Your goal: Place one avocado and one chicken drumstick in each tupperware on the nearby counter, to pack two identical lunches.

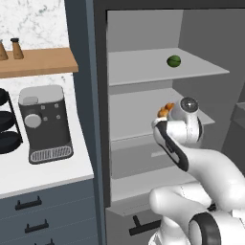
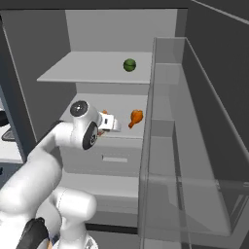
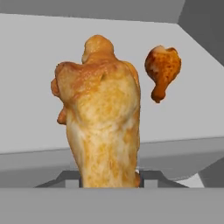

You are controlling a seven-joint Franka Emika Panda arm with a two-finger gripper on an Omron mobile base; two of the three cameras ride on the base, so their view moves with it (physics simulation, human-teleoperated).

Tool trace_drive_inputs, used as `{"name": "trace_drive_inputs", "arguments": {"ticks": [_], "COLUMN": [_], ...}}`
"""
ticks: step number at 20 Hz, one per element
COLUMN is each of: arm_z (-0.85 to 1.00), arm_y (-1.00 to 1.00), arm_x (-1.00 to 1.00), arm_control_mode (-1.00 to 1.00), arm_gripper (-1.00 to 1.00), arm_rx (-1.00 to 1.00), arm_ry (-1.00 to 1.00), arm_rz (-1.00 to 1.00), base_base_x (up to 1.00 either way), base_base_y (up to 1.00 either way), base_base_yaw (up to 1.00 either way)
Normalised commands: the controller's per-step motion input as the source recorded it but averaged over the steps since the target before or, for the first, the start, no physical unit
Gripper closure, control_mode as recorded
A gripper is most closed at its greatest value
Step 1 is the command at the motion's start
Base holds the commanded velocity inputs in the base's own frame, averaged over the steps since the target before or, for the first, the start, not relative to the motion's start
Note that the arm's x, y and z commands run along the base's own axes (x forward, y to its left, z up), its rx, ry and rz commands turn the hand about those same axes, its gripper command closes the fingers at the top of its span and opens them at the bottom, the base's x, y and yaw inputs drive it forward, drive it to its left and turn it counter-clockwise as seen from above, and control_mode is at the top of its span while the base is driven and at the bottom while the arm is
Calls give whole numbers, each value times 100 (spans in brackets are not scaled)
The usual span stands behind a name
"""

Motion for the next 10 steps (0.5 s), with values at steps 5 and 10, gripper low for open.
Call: {"name": "trace_drive_inputs", "arguments": {"ticks": [5, 10], "arm_z": [57, 43], "arm_y": [8, 19], "arm_x": [-72, -79], "arm_control_mode": [-100, -100], "arm_gripper": [100, 100], "arm_rx": [14, 10], "arm_ry": [11, 14], "arm_rz": [0, 0], "base_base_x": [0, 0], "base_base_y": [0, 0], "base_base_yaw": [0, 0]}}
